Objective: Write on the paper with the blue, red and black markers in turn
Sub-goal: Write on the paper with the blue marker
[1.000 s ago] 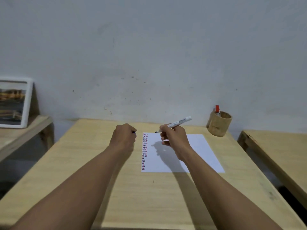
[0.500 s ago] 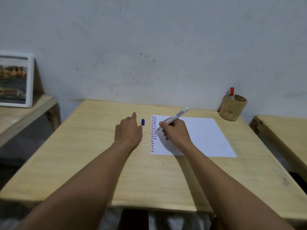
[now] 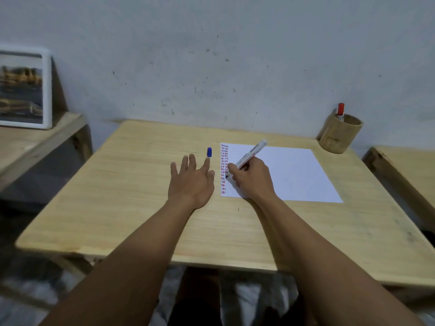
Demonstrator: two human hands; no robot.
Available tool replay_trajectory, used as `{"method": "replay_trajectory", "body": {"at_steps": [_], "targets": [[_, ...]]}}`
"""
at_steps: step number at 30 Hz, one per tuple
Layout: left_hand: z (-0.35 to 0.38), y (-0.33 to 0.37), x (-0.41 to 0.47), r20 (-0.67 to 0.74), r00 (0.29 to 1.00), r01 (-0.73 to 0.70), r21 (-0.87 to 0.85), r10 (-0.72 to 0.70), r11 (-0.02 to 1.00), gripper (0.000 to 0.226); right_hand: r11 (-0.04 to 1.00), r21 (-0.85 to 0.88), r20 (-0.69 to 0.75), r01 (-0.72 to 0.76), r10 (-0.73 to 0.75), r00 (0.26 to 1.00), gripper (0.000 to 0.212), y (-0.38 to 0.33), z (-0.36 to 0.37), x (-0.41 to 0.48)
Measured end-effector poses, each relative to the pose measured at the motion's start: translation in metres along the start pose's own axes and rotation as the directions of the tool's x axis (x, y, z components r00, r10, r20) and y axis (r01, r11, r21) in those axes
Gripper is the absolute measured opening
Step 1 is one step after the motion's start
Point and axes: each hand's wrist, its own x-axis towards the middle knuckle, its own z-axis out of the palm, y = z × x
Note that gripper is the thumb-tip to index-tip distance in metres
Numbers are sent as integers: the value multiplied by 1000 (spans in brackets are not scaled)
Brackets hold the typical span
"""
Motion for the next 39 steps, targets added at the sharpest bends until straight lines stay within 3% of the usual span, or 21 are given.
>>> {"method": "replay_trajectory", "body": {"at_steps": [15,21,26,31,36,39], "targets": [[4,0,0,-13,1000,18,-47,-18,999,57,1000,-11,24,17,-17,1000,24,2,1,-1],[-12,7,15,-234,960,85,-283,-155,955,46,969,241,-17,-61,67,998,26,1,-4,3],[-30,14,42,-165,985,-14,-313,-40,950,50,912,408,-9,-55,64,998,15,-5,-18,10],[-26,14,56,-190,982,-37,-267,-15,963,28,872,483,41,-82,71,997,11,-11,-36,14],[-42,23,43,-184,971,42,-505,-155,862,20,765,615,112,-192,156,981,23,-11,-50,15],[-55,36,38,-192,954,23,-716,-229,698,15,748,638,98,-182,156,983,21,-16,-59,12]]}}
